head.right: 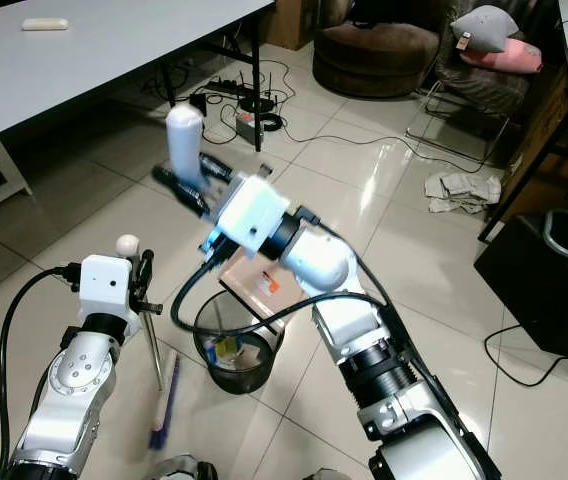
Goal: Sweep floor
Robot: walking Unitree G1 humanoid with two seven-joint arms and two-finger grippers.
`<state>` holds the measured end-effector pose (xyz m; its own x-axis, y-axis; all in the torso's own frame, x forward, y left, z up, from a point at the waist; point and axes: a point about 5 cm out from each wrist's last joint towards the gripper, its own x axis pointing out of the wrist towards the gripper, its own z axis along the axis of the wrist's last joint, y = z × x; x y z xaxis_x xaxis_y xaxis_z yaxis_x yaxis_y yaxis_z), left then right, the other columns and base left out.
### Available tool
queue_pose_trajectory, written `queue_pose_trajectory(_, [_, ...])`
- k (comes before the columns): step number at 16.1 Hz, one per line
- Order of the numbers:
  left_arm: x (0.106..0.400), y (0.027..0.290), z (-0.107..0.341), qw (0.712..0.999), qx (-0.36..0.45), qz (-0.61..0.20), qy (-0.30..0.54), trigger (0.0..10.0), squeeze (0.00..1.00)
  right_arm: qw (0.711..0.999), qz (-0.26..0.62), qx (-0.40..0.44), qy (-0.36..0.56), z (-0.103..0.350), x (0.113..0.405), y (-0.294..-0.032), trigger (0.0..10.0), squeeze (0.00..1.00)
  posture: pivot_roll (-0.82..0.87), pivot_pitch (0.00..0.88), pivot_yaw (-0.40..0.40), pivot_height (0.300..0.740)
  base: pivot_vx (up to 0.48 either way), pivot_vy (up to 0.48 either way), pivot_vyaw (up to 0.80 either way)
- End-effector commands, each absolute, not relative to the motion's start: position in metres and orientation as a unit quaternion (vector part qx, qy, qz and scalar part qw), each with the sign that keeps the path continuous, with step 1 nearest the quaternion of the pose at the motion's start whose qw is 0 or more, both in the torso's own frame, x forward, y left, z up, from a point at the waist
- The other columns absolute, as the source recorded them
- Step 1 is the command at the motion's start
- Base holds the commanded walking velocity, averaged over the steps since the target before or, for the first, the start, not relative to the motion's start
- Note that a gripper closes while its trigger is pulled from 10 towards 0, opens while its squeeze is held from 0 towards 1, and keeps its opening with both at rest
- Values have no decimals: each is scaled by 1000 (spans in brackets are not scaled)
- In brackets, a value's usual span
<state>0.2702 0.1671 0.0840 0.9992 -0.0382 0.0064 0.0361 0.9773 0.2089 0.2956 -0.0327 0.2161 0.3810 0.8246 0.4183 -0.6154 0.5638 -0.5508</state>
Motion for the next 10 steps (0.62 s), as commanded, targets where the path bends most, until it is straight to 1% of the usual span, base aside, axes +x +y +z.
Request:
queue_pose_trajectory(1, [271,166,91,993,111,-23,-22,10000,0,801,438,-161,-376,229,292,-33,10000,0,6,57,0,740,0,0,0])
queue_pose_trajectory(4, [271,166,91,993,113,-22,-23,10000,0,828,337,-108,-435,274,303,-58,10000,0,2,54,0,740,0,0,0])
queue_pose_trajectory(5, [271,167,91,993,114,-20,-23,10000,0,839,305,-84,-442,288,307,-67,10000,0,1,53,1,740,0,0,0])
queue_pose_trajectory(7, [271,170,91,993,117,-14,-22,10000,0,843,272,-65,-459,305,307,-75,10000,0,0,49,3,740,0,0,0])
queue_pose_trajectory(10, [270,189,99,989,141,14,-31,10000,0,860,202,6,-468,325,307,-89,10000,0,4,44,4,740,0,0,800])
